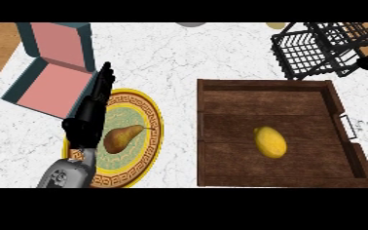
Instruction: Pick the lemon from the tray and place it in the tiered basket
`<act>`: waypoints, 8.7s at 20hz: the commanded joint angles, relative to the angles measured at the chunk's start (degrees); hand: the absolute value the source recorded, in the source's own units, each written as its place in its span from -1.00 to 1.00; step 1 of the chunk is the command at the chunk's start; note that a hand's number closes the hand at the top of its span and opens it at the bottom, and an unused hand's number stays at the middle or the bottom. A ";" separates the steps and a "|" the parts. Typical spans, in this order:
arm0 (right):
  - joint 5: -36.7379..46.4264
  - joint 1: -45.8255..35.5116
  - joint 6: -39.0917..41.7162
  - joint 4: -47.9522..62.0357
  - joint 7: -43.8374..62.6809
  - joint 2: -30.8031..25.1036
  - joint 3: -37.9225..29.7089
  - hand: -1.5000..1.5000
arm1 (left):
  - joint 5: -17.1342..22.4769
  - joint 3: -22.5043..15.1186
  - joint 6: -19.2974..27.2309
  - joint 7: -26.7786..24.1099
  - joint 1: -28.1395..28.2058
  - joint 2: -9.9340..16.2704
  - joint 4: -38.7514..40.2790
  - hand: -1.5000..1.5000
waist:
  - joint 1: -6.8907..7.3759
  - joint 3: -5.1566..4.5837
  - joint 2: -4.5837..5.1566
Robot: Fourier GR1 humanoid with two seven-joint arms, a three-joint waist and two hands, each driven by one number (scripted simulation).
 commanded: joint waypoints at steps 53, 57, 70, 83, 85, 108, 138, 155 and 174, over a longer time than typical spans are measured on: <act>69.88 11.06 -34.29 10.16 -52.28 -7.23 32.19 -1.00 | -2.76 4.35 -3.32 -0.06 0.02 -2.09 0.85 0.00 | -0.21 -0.16 -0.12; 69.14 7.18 -35.95 16.78 -57.27 -7.08 31.50 -1.00 | -4.36 2.04 -2.30 1.27 0.29 -4.55 -0.57 0.00 | 0.08 -0.15 -0.11; 71.93 9.02 -34.62 12.60 -50.22 -1.66 37.19 -1.00 | -6.80 2.42 -2.45 -0.90 1.97 -6.08 0.63 0.00 | -0.54 -0.17 -0.23; 75.96 8.83 -32.94 13.68 -46.68 3.35 40.31 -1.00 | -5.61 6.21 -5.26 -3.57 -0.91 -6.13 5.23 0.00 | -0.65 -0.19 -0.20; 76.18 5.61 -32.18 16.58 -47.63 4.94 39.16 -1.00 | -6.95 4.20 -4.42 1.33 2.24 -6.53 -1.80 0.00 | -0.22 -0.17 -0.24; 83.33 9.99 -50.09 24.25 -53.77 14.40 37.43 1.00 | -7.46 7.00 -7.15 3.09 1.65 -6.13 -3.62 0.00 | -0.28 -0.14 -0.25; 91.09 4.74 -25.08 -8.09 7.81 17.69 9.62 1.00 | -9.14 6.58 -6.25 0.09 3.41 -7.92 -1.56 0.00 | -1.06 -0.22 -0.57; 77.01 -23.10 -17.30 10.21 15.69 14.72 -6.56 1.00 | -8.28 8.61 -8.31 0.75 -0.21 -6.97 0.09 0.00 | -0.28 -0.19 -0.23; 89.07 -27.78 -47.83 51.92 -5.28 3.31 1.02 1.00 | -8.45 7.68 -9.03 2.23 2.52 -7.52 -4.01 0.00 | 0.63 -0.15 0.06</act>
